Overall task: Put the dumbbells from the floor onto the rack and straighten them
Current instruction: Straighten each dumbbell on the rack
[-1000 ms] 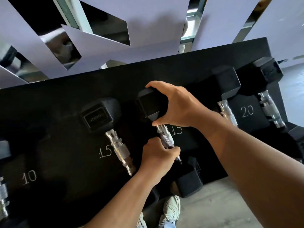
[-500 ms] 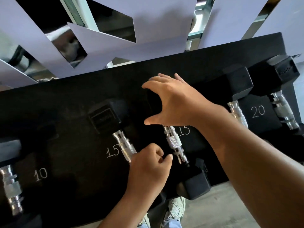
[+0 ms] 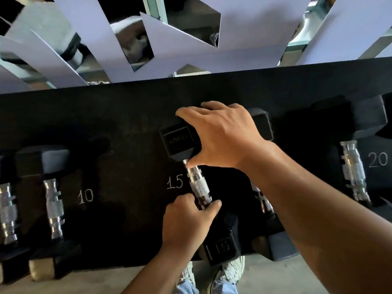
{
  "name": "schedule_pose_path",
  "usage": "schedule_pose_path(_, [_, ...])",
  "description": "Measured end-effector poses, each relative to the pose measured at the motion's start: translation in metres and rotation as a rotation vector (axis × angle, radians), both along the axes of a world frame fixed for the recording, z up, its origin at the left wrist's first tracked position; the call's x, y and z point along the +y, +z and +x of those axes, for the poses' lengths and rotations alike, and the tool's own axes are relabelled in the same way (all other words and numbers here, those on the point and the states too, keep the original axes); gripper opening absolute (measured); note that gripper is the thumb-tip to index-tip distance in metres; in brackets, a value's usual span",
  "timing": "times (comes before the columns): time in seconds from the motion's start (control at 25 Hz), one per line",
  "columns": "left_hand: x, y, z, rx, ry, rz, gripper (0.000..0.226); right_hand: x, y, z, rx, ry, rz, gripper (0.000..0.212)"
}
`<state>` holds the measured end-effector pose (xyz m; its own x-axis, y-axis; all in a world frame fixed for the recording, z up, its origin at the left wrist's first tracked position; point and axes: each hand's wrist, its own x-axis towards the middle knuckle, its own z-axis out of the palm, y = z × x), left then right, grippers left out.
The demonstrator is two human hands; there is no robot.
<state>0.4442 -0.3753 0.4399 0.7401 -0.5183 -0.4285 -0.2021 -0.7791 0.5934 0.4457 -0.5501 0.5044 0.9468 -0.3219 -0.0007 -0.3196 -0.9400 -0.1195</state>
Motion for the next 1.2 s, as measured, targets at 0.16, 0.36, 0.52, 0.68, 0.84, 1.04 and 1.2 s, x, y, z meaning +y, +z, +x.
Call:
schedule_pose_path(0.16, [-0.008,-0.006,-0.003,0.152,0.150,-0.114,0.030,0.000,0.001,0.001,-0.058,-0.031,0.021,0.082])
schedule_pose_path(0.36, [0.001,-0.005,0.011,0.165,0.125,-0.095,0.020,0.001,0.000,-0.004,-0.048,-0.088,-0.004,0.069])
schedule_pose_path(0.52, [0.012,0.001,0.019,0.141,0.072,-0.075,0.017,0.003,0.002,-0.005,-0.056,-0.115,-0.019,0.069])
schedule_pose_path(0.68, [0.008,0.000,0.014,0.159,0.094,-0.115,0.023,0.004,0.003,-0.005,-0.062,-0.110,0.002,0.068])
schedule_pose_path(0.84, [0.007,-0.006,0.014,0.142,0.087,-0.111,0.022,0.002,0.003,-0.006,-0.055,-0.111,-0.002,0.068])
schedule_pose_path(1.04, [0.006,-0.007,0.012,0.166,0.110,-0.125,0.023,0.002,0.002,-0.007,-0.052,-0.103,0.011,0.067])
schedule_pose_path(1.2, [0.007,0.009,0.023,-0.004,-0.136,0.053,0.033,-0.002,0.007,-0.008,-0.001,-0.076,0.042,0.074])
